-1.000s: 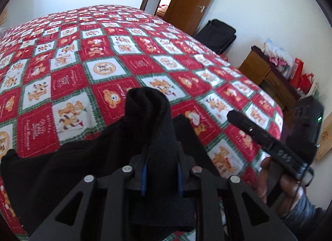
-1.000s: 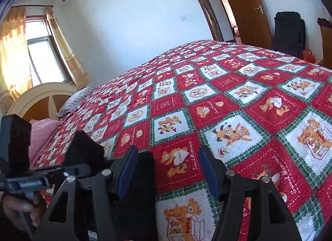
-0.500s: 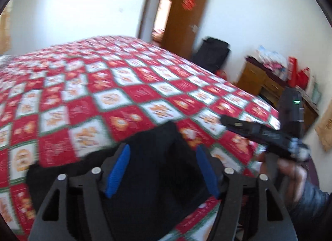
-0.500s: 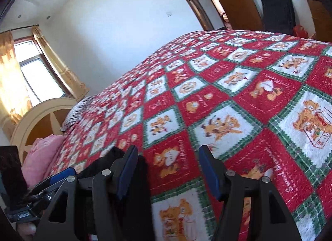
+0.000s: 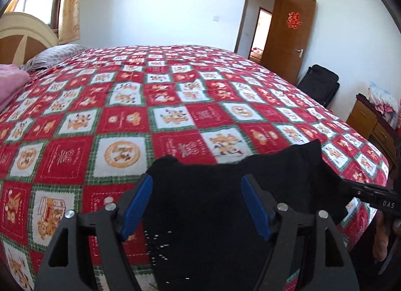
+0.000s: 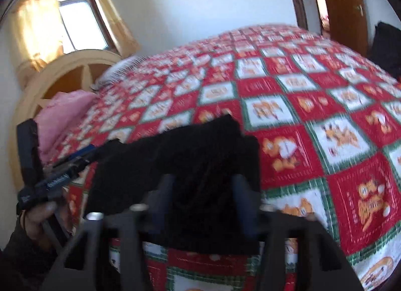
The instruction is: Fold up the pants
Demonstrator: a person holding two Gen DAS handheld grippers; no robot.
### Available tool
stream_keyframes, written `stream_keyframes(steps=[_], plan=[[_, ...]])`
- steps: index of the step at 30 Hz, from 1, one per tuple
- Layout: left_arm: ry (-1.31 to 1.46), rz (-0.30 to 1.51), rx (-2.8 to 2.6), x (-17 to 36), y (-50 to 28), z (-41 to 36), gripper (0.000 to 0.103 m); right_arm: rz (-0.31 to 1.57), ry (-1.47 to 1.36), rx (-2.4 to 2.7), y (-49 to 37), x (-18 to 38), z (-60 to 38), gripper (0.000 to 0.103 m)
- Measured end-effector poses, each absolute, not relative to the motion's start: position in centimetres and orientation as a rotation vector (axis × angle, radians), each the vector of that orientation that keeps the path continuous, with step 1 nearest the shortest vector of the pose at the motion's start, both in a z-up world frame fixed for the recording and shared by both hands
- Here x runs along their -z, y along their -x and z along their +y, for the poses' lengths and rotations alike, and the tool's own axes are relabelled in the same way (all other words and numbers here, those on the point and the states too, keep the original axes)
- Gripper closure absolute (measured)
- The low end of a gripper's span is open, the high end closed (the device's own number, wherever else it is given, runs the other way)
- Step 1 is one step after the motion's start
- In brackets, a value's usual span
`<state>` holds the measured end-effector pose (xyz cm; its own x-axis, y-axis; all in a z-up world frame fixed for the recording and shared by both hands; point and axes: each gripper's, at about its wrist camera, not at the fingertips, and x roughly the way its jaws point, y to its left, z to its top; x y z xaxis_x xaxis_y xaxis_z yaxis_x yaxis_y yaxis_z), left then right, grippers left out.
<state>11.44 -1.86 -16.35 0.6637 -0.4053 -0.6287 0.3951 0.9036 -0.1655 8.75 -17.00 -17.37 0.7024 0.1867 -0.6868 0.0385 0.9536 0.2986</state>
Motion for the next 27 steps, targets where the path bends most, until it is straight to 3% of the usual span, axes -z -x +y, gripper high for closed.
stream_keyframes(steps=[8,13,15,17,22,27], plan=[[0.014,0.748,0.423,18.7,-12.0,-1.2,0.010,0.862,-0.325,-0.036,-7.4,19.2,-19.7,0.090],[0.037,0.763,0.421,19.3,-12.3,-0.8,0.009,0.898,-0.358,-0.044,-7.7,20.4,-20.5,0.088],[0.038,0.748,0.418,19.0,-12.1,-0.7,0.009,0.869,-0.380,-0.035,-7.6,19.5,-20.9,0.068],[0.035,0.723,0.405,18.5,-11.9,-0.7,0.009,0.786,-0.359,0.009,-7.2,17.7,-21.0,0.058],[0.037,0.709,0.408,18.4,-11.8,-0.7,0.009,0.638,-0.353,-0.174,-9.5,14.3,-19.0,0.048],[0.035,0.719,0.394,18.9,-12.4,-0.4,0.008,0.715,-0.428,-0.192,-14.4,17.5,-19.2,0.048]])
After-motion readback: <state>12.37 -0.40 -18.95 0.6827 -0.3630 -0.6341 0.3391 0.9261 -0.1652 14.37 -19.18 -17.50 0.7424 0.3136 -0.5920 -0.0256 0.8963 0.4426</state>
